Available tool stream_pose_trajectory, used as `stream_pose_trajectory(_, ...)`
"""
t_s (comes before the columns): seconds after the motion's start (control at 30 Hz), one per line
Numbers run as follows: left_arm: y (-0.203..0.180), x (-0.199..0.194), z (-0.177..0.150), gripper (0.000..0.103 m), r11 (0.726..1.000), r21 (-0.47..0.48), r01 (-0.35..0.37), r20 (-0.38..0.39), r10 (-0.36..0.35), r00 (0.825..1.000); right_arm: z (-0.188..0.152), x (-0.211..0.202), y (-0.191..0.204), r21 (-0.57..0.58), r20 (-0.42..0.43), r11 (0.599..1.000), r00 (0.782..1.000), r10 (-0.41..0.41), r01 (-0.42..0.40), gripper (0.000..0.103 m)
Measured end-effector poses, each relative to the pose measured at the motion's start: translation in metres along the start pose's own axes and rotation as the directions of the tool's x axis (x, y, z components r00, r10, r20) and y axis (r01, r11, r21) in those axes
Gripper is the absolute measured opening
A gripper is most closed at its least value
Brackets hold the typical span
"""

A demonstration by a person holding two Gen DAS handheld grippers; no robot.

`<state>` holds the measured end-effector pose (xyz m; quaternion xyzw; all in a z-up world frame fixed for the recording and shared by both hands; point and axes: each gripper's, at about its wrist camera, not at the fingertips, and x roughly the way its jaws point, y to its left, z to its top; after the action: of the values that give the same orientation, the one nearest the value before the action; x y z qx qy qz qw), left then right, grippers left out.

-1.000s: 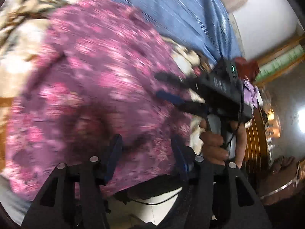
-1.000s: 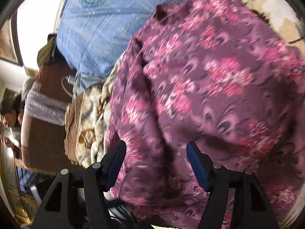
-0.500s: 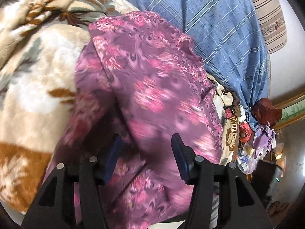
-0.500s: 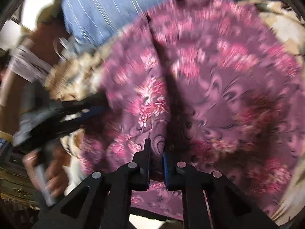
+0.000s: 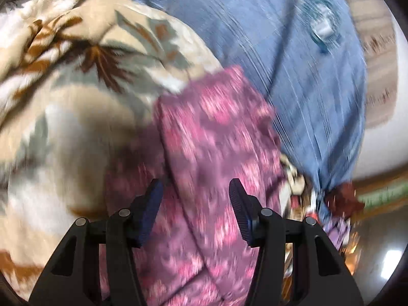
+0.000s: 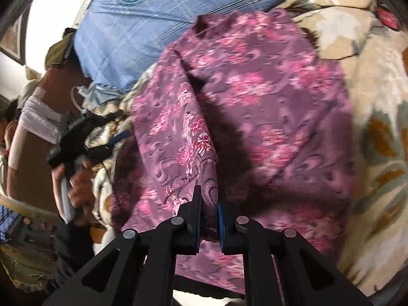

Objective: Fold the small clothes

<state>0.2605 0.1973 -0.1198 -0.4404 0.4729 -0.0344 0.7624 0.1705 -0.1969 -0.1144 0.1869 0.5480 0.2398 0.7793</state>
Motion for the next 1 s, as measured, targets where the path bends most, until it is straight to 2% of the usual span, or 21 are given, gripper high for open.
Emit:
stream_pose_trajectory(0.13,-0.002,0.024,0.031,0.052,1.0,-0.029,-0.005,-0.021,0.005,1.0,0.001,0.008,-0.002,-0.001,-0.013,1.0,1.0,0.002,-0.002,0.01)
stream_pose_trajectory(0.27,0.001,0.033,0.057,0.051,0.995,-0.087,-0.054,0.009,0.055,0.998,0.001,0.003,0.0,-0.02,-0.012,1.0,1.0,-0.012,0.011,0.009)
stream_pose_trajectory(0.3,0.003,0.033,0.061,0.042,0.992,-0.106,-0.074,0.021,0.076,0.997,0.0,0.002,0.0,-0.028,-0.014,0.999,0.999,-0.031,0.031,0.009)
stream_pose_trajectory(0.33,0.003,0.033,0.063,0.028,0.99,-0.106,-0.088,0.027,0.091,0.995,0.0,0.003,-0.001,-0.034,-0.017,0.998,0.998,-0.053,0.053,0.009)
stream_pose_trajectory(0.37,0.0,0.035,0.063,0.019,0.99,-0.085,-0.112,0.025,0.114,0.993,0.0,0.005,-0.003,-0.032,-0.027,0.998,0.998,-0.064,0.063,0.009)
stream_pose_trajectory(0.4,-0.006,0.036,0.062,0.004,0.989,-0.052,-0.139,0.025,0.141,0.99,0.0,0.006,-0.005,-0.026,-0.038,0.998,0.997,-0.066,0.065,0.009)
stream_pose_trajectory(0.43,-0.011,0.033,0.06,0.003,0.989,-0.031,-0.143,0.03,0.144,0.989,0.0,0.005,-0.004,-0.027,-0.044,0.998,0.997,-0.064,0.063,0.009)
stream_pose_trajectory(0.53,-0.032,0.0,0.052,0.002,0.991,0.053,-0.121,0.122,0.114,0.986,0.002,-0.021,0.01,-0.065,-0.004,0.998,1.0,-0.015,0.014,0.009)
stream_pose_trajectory(0.6,-0.03,-0.02,0.053,0.002,0.993,0.046,-0.111,0.159,0.103,0.982,0.002,-0.037,0.016,-0.091,0.021,0.995,0.999,-0.028,0.03,0.009)
stream_pose_trajectory(0.63,-0.026,-0.022,0.056,0.002,0.99,0.041,-0.132,0.164,0.123,0.979,0.002,-0.039,0.014,-0.093,0.021,0.995,0.999,-0.042,0.043,0.009)
stream_pose_trajectory(0.73,-0.01,-0.001,0.06,0.002,0.978,0.032,-0.204,0.119,0.199,0.973,0.002,-0.019,-0.004,-0.047,-0.037,0.998,0.999,-0.032,0.031,0.009)
stream_pose_trajectory(0.8,0.003,0.021,0.063,0.002,0.977,0.003,-0.212,0.073,0.211,0.975,0.001,-0.002,-0.011,-0.025,-0.076,0.998,0.996,-0.055,0.053,0.009)
stream_pose_trajectory(0.9,0.009,0.018,0.061,0.004,0.976,-0.01,-0.217,0.087,0.217,0.972,-0.004,-0.001,-0.005,-0.028,-0.07,0.999,0.997,-0.027,0.025,0.009)
stream_pose_trajectory(1.0,0.0,0.003,0.054,0.012,0.967,0.013,-0.255,0.109,0.252,0.962,-0.005,0.004,-0.005,-0.053,-0.069,0.995,0.994,-0.083,0.079,0.014)
